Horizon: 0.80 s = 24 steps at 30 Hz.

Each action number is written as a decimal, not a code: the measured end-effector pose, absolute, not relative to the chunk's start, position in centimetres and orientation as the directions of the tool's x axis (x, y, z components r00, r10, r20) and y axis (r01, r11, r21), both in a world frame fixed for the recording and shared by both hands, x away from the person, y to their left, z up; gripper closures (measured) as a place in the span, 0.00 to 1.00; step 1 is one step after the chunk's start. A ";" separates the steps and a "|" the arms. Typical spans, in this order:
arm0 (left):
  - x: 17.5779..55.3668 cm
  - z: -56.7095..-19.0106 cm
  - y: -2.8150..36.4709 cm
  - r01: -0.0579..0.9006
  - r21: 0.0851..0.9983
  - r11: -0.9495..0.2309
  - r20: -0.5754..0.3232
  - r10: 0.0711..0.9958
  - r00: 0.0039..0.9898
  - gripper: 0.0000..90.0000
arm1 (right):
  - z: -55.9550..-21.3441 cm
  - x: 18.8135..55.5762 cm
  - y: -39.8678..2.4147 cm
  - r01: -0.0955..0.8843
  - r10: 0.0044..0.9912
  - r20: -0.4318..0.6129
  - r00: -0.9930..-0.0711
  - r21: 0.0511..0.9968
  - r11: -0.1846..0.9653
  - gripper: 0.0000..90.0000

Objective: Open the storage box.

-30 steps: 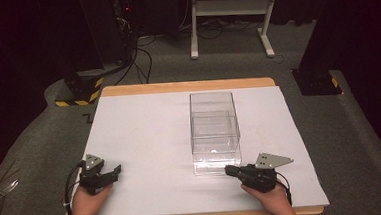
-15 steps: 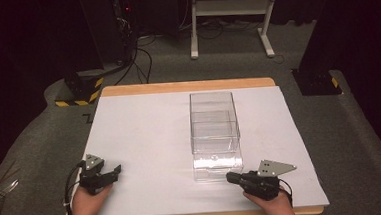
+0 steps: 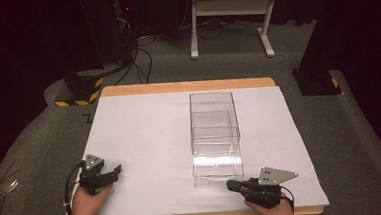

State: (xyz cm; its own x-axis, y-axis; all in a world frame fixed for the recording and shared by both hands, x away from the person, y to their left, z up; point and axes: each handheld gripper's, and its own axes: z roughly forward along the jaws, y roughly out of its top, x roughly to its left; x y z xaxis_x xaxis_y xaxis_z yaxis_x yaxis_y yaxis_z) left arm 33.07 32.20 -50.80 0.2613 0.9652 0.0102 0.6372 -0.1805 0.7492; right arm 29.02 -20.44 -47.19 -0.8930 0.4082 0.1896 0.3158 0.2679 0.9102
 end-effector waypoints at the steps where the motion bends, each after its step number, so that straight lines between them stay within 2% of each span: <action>1: 33.1 -50.8 32.2 0.637 0.749 -0.180 0.010 0.965 0.261 0.32 | -47.2 28.9 -20.4 0.313 0.406 0.187 -0.894 0.910 0.270 0.96; 19: 33.1 -50.8 32.2 0.638 0.749 -0.177 0.007 0.966 0.260 0.32 | -47.5 27.8 -20.7 0.302 0.396 0.177 -0.901 0.911 0.280 0.95; 20: 33.1 -50.8 32.2 0.638 0.749 -0.177 0.007 0.966 0.260 0.32 | -47.5 27.7 -20.7 0.301 0.397 0.175 -0.901 0.911 0.282 0.95; 23: 33.1 -50.8 32.2 0.638 0.749 -0.177 0.006 0.966 0.260 0.32 | -47.2 27.7 -21.1 0.300 0.399 0.184 -0.898 0.920 0.251 0.82; 24: 33.1 -50.8 32.2 0.638 0.749 -0.177 0.006 0.966 0.260 0.32 | -47.1 27.7 -21.2 0.299 0.404 0.181 -0.897 0.920 0.253 0.82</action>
